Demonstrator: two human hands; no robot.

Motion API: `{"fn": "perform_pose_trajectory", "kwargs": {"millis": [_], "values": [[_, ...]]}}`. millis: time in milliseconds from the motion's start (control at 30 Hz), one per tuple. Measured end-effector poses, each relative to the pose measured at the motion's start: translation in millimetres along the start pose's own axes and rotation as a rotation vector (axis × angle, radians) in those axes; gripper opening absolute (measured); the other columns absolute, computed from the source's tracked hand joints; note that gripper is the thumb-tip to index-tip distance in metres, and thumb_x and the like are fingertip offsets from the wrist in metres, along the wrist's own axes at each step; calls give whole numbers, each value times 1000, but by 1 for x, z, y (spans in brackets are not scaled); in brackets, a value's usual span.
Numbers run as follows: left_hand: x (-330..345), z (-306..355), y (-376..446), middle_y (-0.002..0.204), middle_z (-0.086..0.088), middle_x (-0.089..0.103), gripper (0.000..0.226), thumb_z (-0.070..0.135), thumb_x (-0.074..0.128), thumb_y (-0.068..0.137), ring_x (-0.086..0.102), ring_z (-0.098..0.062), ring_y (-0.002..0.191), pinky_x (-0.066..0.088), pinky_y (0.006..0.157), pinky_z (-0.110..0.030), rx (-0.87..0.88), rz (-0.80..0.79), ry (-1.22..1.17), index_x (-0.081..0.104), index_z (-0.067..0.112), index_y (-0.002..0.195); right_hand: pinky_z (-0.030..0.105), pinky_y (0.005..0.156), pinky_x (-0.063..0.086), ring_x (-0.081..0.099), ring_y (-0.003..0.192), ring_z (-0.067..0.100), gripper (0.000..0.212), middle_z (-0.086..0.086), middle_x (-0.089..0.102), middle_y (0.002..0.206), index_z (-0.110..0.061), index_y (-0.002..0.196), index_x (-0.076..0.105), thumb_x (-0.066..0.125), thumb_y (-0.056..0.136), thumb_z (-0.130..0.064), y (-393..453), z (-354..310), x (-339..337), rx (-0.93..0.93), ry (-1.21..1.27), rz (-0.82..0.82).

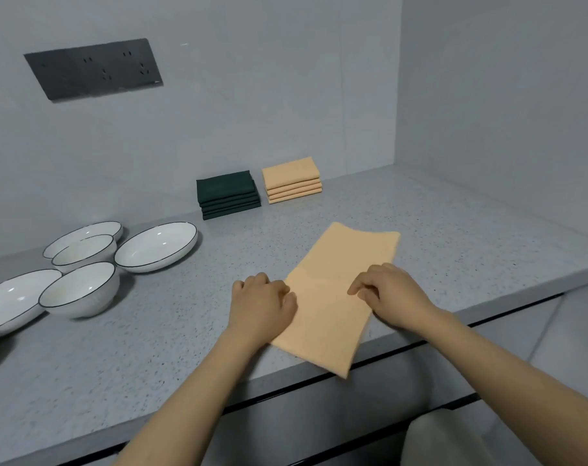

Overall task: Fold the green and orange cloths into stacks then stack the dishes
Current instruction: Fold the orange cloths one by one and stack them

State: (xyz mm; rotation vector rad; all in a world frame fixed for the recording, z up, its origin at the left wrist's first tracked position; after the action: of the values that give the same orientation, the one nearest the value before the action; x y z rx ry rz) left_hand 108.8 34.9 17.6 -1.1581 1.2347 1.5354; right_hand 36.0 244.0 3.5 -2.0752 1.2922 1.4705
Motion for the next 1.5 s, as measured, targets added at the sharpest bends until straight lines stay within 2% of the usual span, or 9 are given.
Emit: {"fn": "perform_pose_trajectory", "kwargs": {"millis": [300, 467, 567, 734, 1068, 1168, 1235, 1368, 1502], "values": [[-4, 0, -24, 80, -1, 60, 35, 38, 36, 87, 55, -24, 80, 28, 73, -30, 2, 135, 34, 62, 14, 85, 30, 80, 43, 50, 92, 17, 23, -3, 48, 89, -19, 97, 68, 48, 94, -7, 42, -8, 0, 49, -54, -105], [-17, 10, -21, 119, -1, 53, 35, 29, 38, 94, 44, -21, 115, 27, 95, -31, 44, 110, 13, 59, 15, 118, 27, 97, 34, 47, 115, 17, 28, -6, 59, 120, -24, 112, 67, 45, 95, -18, 33, -28, -14, -3, -103, 38], [-10, 18, -18, 156, -8, 23, 53, 29, 30, 99, 13, -21, 145, -1, 118, -34, 142, -115, -23, 26, 9, 148, 30, 105, 28, 41, 126, 19, 37, -3, 51, 136, -21, 128, 57, 37, 97, -29, 14, -43, -3, -49, -241, -21], [15, 19, -20, 159, -16, -9, 62, 40, 16, 101, -15, -25, 146, -13, 118, -40, 73, -351, 8, -3, 10, 152, 29, 117, 5, 10, 146, 16, 57, 3, 11, 159, -17, 151, 17, 26, 100, -43, -4, -33, 22, 77, -263, -215], [29, 17, -21, 156, -14, -20, 63, 46, 15, 100, -23, -25, 144, -13, 118, -39, 24, -358, -58, -11, 19, 152, 35, 117, -13, -15, 145, 17, 64, 7, -14, 158, -23, 151, -8, 11, 98, -53, -5, -25, 32, 170, -314, -254], [25, 13, -17, 158, -12, -13, 63, 45, 21, 100, -17, -25, 146, -9, 119, -37, 16, -390, -115, -1, 19, 153, 36, 117, -14, -16, 145, 18, 64, 8, -14, 158, -23, 151, -8, 13, 98, -53, -3, -24, 30, 179, -294, -298], [16, 8, -9, 157, -13, 16, 50, 36, 34, 98, 6, -30, 147, 10, 118, -38, 9, -329, -253, 34, 14, 143, 38, 117, -14, -11, 146, 17, 64, 8, -7, 159, -22, 152, -1, 21, 99, -50, -2, -23, 24, 176, -221, -294], [-15, 3, 6, 138, -4, 50, 35, 11, 46, 91, 42, -19, 130, 33, 106, -30, -74, 24, -499, 59, 13, 124, 31, 115, 10, 25, 140, 15, 49, 2, 35, 150, -20, 142, 39, 48, 95, -28, 10, -32, -6, 144, 13, 35], [-20, 10, 23, 113, -2, 64, 29, 5, 46, 90, 58, -13, 98, 39, 78, -20, -261, 1, -783, 64, 16, 111, 18, 74, 41, 59, 90, 12, 30, -2, 62, 103, -17, 112, 66, 52, 89, -6, 28, -38, -21, 322, 441, 129]]}}
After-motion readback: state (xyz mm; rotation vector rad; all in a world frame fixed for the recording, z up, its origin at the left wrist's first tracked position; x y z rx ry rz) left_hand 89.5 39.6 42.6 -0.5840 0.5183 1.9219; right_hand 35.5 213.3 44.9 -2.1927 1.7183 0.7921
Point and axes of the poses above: each hand's wrist, its own y-axis towards the middle knuckle, its own x-axis out of the palm, z = x × y, the point moved 3 cm from there along y, towards the middle knuckle
